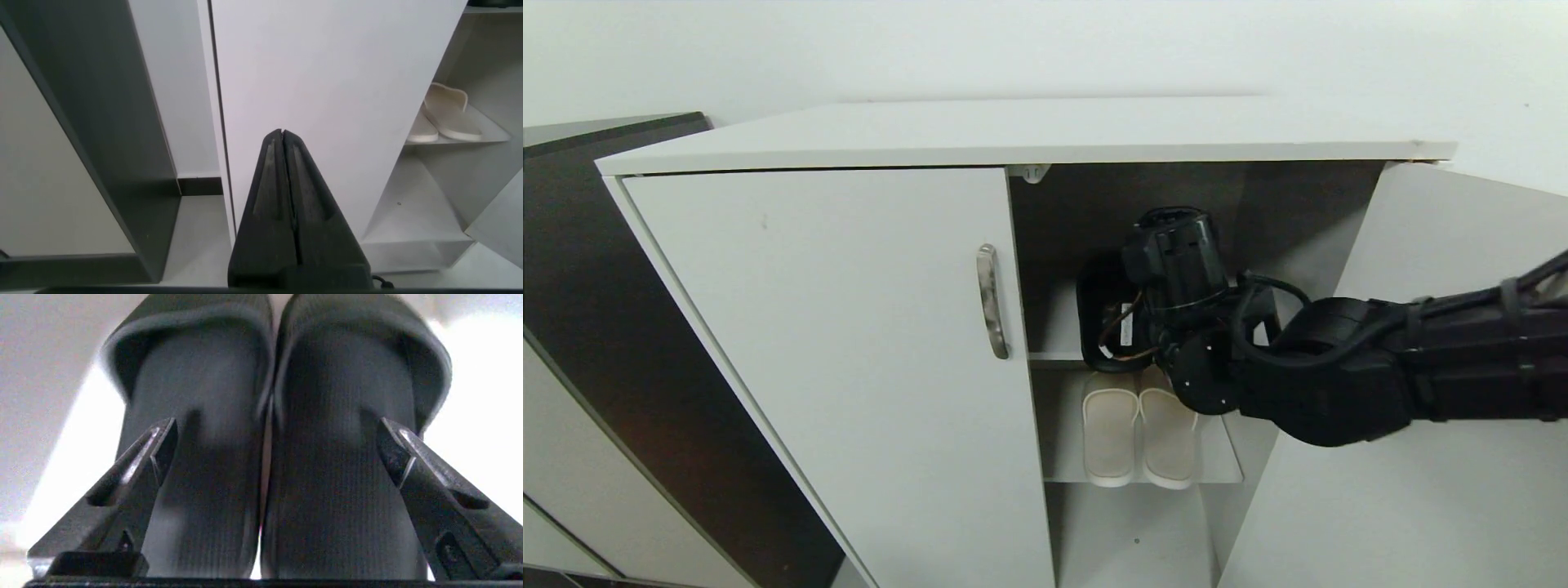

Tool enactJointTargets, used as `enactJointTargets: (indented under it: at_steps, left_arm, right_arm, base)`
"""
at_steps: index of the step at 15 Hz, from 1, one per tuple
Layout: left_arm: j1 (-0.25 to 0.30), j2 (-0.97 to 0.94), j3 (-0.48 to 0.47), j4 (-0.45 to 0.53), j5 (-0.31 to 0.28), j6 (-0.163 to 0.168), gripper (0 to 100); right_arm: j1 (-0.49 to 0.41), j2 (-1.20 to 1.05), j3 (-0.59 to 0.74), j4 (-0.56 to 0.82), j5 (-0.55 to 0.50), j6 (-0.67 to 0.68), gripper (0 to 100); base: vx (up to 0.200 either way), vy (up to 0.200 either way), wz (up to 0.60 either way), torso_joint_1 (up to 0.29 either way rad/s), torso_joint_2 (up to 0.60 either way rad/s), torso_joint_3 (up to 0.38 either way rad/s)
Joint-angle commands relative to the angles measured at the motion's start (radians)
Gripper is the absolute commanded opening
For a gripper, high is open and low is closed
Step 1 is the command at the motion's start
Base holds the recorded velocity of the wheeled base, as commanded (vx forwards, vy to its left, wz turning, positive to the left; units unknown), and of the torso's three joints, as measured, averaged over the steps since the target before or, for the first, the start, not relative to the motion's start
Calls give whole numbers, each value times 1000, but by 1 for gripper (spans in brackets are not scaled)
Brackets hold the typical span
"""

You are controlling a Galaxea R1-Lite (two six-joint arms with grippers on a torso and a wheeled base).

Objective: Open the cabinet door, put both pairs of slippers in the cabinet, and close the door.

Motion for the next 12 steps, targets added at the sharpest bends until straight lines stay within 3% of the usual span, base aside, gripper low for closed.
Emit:
enactJointTargets:
  at_steps: [1, 5, 12]
  left_arm:
    - [0, 1, 0, 0, 0, 0, 0]
    - [0, 1, 0, 0, 0, 0, 0]
    - [0, 1, 0, 0, 0, 0, 0]
  right_arm:
    - [69, -142, 130, -28, 5, 7, 0]
    - [150, -256, 282, -48, 21, 7, 0]
    - [165, -230, 290, -49, 15, 6, 0]
  base:
    - [0, 0, 0, 0, 0, 0]
    - [0, 0, 0, 0, 0, 0]
    - [0, 0, 0, 0, 0, 0]
